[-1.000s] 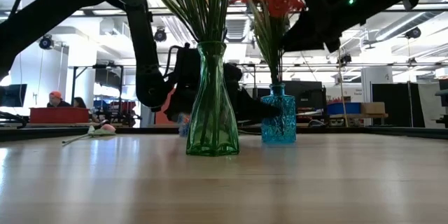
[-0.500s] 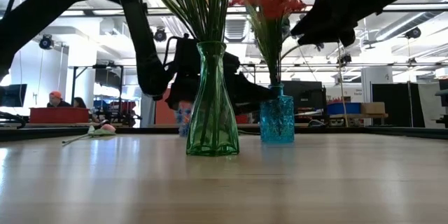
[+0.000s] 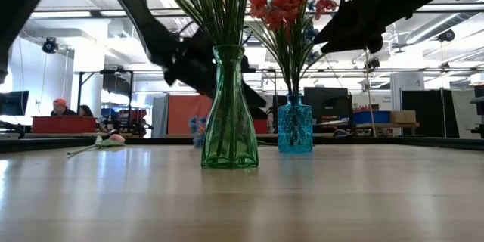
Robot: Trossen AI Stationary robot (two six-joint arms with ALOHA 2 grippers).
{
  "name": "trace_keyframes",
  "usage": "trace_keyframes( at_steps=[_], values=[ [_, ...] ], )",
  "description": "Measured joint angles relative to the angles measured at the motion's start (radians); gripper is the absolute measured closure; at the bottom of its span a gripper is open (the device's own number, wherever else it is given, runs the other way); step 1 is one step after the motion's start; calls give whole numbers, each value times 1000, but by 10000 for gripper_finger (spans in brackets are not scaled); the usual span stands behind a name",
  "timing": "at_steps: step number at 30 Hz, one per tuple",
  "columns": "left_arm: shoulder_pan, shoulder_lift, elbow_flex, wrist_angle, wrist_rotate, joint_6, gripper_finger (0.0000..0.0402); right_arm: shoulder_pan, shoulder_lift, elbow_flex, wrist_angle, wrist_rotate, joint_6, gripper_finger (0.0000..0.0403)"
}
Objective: Sort flowers into vase by color
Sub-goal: Put the pink tulip into the green flower vase
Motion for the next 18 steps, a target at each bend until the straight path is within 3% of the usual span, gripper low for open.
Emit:
trace_keyframes(
  at_steps=[5, 10, 14, 18],
  values=[
    [16, -167, 1, -372, -48, 45, 59, 14, -2, 0, 2, 0, 0, 188],
    [24, -346, 2, -796, -282, 7, 59, 15, -2, 0, -2, 0, -2, 188],
    [25, -442, 2, -1037, -558, -209, 59, 15, -2, 0, -2, -7, -19, 188],
    [28, -488, -14, -1223, -753, -482, 61, 18, -2, 0, 2, -44, -33, 188]
  ],
)
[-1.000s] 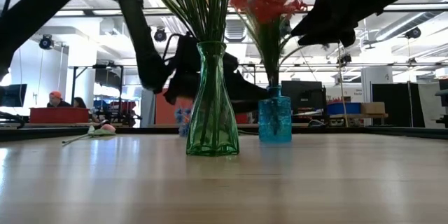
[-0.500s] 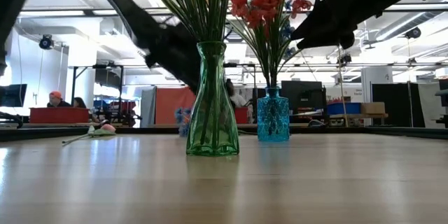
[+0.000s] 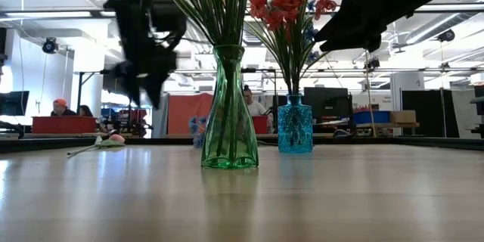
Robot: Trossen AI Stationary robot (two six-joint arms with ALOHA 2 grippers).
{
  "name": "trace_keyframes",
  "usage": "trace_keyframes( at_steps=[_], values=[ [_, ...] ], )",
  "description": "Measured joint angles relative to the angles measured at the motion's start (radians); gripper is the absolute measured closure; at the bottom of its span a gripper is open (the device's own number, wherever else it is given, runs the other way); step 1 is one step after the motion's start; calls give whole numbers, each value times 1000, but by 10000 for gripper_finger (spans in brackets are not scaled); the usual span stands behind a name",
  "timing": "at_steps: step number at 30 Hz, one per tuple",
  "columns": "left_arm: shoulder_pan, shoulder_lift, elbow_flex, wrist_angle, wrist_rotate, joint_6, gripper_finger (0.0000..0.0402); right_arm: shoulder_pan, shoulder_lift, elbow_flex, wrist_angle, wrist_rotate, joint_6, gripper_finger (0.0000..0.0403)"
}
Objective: Sort flowers into vase by color
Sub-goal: Put the pink tulip into the green flower vase
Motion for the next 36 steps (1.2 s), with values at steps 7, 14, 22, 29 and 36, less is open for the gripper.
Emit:
trace_keyframes(
  at_steps=[7, 14, 22, 29, 36],
  values=[
    [23, -14, -117, -139, -117, -335, 84, 33, 0, 0, -3, -12, -23, 188],
    [111, 12, -259, -72, -117, -402, 116, 56, 0, 1, 1, -35, -48, 188],
    [230, 11, -325, 181, -106, -259, 176, 70, 0, 1, 9, -35, -47, 188],
    [269, 11, -343, 227, -126, -268, 258, 84, -1, 1, 9, -51, -20, 188],
    [270, 13, -353, 243, -123, -272, 382, 86, -1, 1, 9, -54, -4, 188]
  ],
)
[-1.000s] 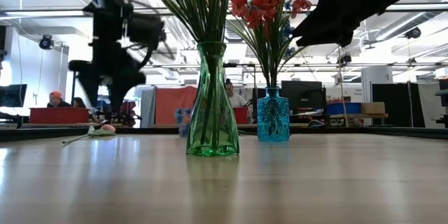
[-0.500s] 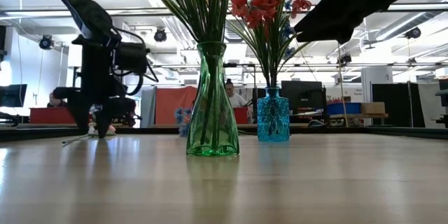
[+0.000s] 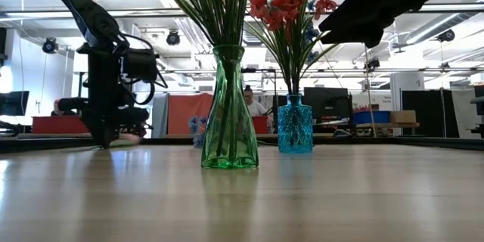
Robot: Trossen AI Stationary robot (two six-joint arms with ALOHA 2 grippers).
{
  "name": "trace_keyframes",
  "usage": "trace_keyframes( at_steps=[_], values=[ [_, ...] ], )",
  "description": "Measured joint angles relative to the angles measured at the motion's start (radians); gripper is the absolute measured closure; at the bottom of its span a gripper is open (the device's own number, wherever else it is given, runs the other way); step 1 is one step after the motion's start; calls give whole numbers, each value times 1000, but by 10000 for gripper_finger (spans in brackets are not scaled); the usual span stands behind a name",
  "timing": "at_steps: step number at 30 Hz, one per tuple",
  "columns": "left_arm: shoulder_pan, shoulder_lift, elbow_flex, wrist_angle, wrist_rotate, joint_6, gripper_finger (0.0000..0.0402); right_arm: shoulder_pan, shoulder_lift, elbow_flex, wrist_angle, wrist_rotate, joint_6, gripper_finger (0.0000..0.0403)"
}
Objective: Sort flowers into vase by color
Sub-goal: Put the pink tulip into the green flower vase
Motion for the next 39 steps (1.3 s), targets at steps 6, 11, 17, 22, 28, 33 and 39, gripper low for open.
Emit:
trace_keyframes(
  at_steps=[6, 11, 17, 22, 28, 33, 39],
  values=[
    [1, -2, 23, -19, -4, 63, 397, 0, 0, 0, 0, -8, 3, 188],
    [2, -45, 103, -24, -4, 171, 400, 14, -6, 0, 0, -36, 14, 188],
    [1, -160, 283, -80, -47, 333, 401, 40, -25, 0, 8, -34, 13, 188],
    [-25, -293, 457, -45, -39, 503, 401, 50, -34, 0, 8, -32, 12, 188],
    [-104, -488, 531, 187, 91, 702, 401, 50, -32, 0, 14, -32, -2, 188],
    [-154, -639, 477, 527, 674, 706, 402, 80, -41, 0, 101, -32, -118, 188],
    [-287, -684, 319, 904, 891, 563, 401, 160, -42, 0, 368, -32, -407, 188]
  ],
)
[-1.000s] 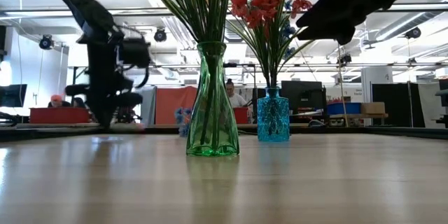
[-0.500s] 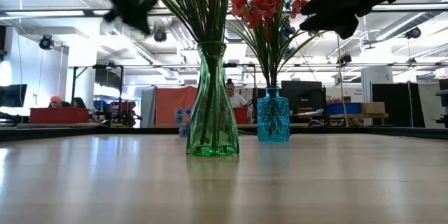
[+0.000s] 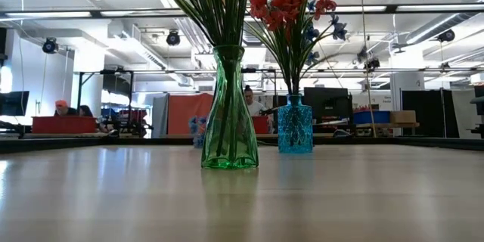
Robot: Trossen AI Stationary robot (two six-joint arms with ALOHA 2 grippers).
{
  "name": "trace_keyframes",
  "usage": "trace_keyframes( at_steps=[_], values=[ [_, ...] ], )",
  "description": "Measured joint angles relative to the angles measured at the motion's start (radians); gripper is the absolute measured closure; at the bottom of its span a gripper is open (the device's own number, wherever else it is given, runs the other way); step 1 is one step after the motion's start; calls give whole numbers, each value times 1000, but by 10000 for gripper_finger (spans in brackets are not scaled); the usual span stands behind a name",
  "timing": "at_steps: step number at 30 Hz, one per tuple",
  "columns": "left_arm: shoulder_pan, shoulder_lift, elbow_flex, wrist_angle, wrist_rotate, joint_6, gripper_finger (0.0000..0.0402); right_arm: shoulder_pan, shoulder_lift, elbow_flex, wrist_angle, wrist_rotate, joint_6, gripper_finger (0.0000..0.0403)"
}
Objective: Sort flowers into vase by color
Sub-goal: Put the pink tulip into the green flower vase
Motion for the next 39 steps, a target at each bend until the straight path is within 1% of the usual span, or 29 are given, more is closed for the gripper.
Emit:
trace_keyframes(
  at_steps=[2, 5, 8, 10, 14, 20, 24, 26, 29, 32, 33, 35, 37, 39],
  values=[
    [-62, 22, -49, 79, -36, -5, 401, 20, 0, 13, 51, 0, -48, 188],
    [-157, 83, -89, 169, -106, 11, 401, 29, 9, 74, 67, 0, -39, 188],
    [-229, 151, -84, 176, -188, 74, 401, 29, 36, 163, 25, 0, -30, 188],
    [-256, 194, -60, 170, -225, 96, 401, 29, 60, 230, -13, 0, -58, 188],
    [-269, 269, 16, 119, -230, 119, 401, 26, 116, 372, -56, 2, -134, 188],
    [-270, 377, 119, 32, -230, 145, 401, -8, 239, 611, -251, 8, -223, 188],
    [-276, 423, 169, 25, -230, 173, 401, -44, 305, 739, -349, 7, -258, 188],
    [-286, 447, 194, -7, -230, 198, 401, -67, 330, 793, -389, 2, -263, 184],
    [-308, 484, 236, -52, -230, 241, 401, -99, 352, 846, -409, -21, -262, 165],
    [-324, 513, 282, -88, -231, 276, 401, -124, 367, 879, -406, -30, -254, 137],
    [-327, 522, 294, -99, -231, 283, 401, -130, 372, 886, -405, -42, -250, 128],
    [-328, 543, 317, -101, -235, 290, 401, -147, 386, 896, -406, -102, -232, 113],
    [-328, 562, 340, -111, -256, 297, 401, -160, 406, 907, -399, -148, -219, 104],
    [-328, 578, 361, -124, -273, 311, 401, -170, 423, 921, -397, -150, -214, 103]
  ],
)
